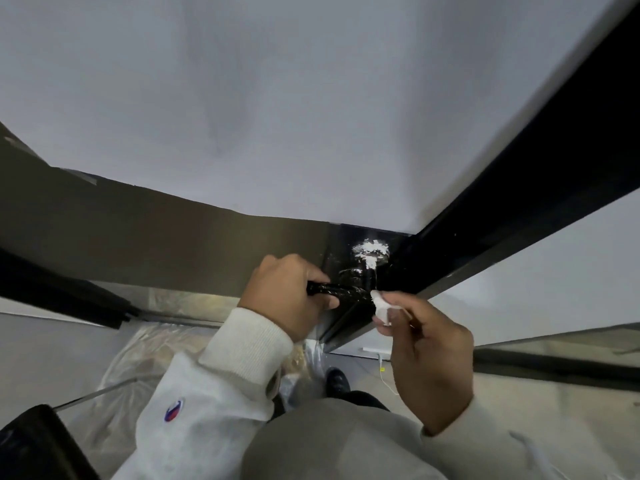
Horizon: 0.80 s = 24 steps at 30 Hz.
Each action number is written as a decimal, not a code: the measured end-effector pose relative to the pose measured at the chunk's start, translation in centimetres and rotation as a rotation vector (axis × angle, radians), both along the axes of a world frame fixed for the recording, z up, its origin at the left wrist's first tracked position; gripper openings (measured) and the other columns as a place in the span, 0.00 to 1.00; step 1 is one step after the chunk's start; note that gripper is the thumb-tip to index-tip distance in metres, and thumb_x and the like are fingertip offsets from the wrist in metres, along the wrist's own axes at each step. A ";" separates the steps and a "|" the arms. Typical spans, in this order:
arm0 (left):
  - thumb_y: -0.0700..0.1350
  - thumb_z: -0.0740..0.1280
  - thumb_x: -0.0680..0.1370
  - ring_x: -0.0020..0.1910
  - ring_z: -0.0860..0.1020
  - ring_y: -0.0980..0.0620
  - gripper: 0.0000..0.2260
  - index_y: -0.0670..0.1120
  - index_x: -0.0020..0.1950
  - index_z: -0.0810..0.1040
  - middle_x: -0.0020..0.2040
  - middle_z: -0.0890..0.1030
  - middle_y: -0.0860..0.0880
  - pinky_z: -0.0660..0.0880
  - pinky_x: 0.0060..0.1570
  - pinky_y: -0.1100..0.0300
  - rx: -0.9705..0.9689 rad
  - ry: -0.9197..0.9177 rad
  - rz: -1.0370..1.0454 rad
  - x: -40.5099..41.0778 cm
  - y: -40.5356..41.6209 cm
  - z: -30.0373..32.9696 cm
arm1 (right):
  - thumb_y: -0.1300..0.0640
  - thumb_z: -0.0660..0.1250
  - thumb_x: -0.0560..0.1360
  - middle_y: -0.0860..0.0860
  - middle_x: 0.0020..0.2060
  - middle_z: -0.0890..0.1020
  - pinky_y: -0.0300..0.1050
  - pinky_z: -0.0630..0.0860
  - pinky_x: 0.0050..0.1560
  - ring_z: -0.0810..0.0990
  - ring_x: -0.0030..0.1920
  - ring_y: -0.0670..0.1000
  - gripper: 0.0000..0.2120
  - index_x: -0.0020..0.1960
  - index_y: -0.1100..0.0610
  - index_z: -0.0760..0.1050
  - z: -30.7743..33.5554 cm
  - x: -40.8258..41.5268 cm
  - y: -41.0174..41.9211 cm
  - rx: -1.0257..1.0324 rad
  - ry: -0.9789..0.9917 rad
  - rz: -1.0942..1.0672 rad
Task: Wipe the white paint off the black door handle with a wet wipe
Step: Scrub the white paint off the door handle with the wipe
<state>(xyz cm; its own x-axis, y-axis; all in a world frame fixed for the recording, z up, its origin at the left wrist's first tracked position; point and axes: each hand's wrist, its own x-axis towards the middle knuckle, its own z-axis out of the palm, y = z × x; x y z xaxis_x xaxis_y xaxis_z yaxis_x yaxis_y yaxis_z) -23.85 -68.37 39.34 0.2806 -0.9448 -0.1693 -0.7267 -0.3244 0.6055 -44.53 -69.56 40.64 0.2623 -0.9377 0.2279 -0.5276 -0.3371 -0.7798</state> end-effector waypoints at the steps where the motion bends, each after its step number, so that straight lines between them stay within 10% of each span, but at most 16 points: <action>1: 0.60 0.72 0.72 0.50 0.70 0.49 0.06 0.63 0.47 0.85 0.42 0.83 0.60 0.67 0.57 0.54 -0.004 0.004 0.008 0.1 0.0 0.1 | 0.61 0.64 0.82 0.48 0.46 0.87 0.41 0.83 0.47 0.87 0.45 0.43 0.09 0.56 0.55 0.82 -0.6 0.0 0.0 0.108 -0.103 -0.088; 14: 0.60 0.69 0.75 0.44 0.74 0.47 0.05 0.64 0.40 0.81 0.31 0.79 0.61 0.69 0.54 0.51 -0.010 -0.065 -0.069 -0.2 0.5 0.7 | 0.67 0.61 0.82 0.60 0.55 0.80 0.56 0.80 0.53 0.82 0.52 0.64 0.06 0.55 0.67 0.76 -0.4 4.3 -1.6 1.039 -1.023 -0.471; 24: 0.52 0.71 0.75 0.36 0.77 0.54 0.05 0.54 0.42 0.84 0.33 0.82 0.55 0.56 0.46 0.72 -0.104 -0.142 -0.067 -0.7 0.7 1.4 | 0.47 0.57 0.79 0.53 0.56 0.74 0.44 0.64 0.40 0.73 0.39 0.49 0.16 0.63 0.51 0.72 -3.7 5.2 -2.4 1.500 -1.228 -0.192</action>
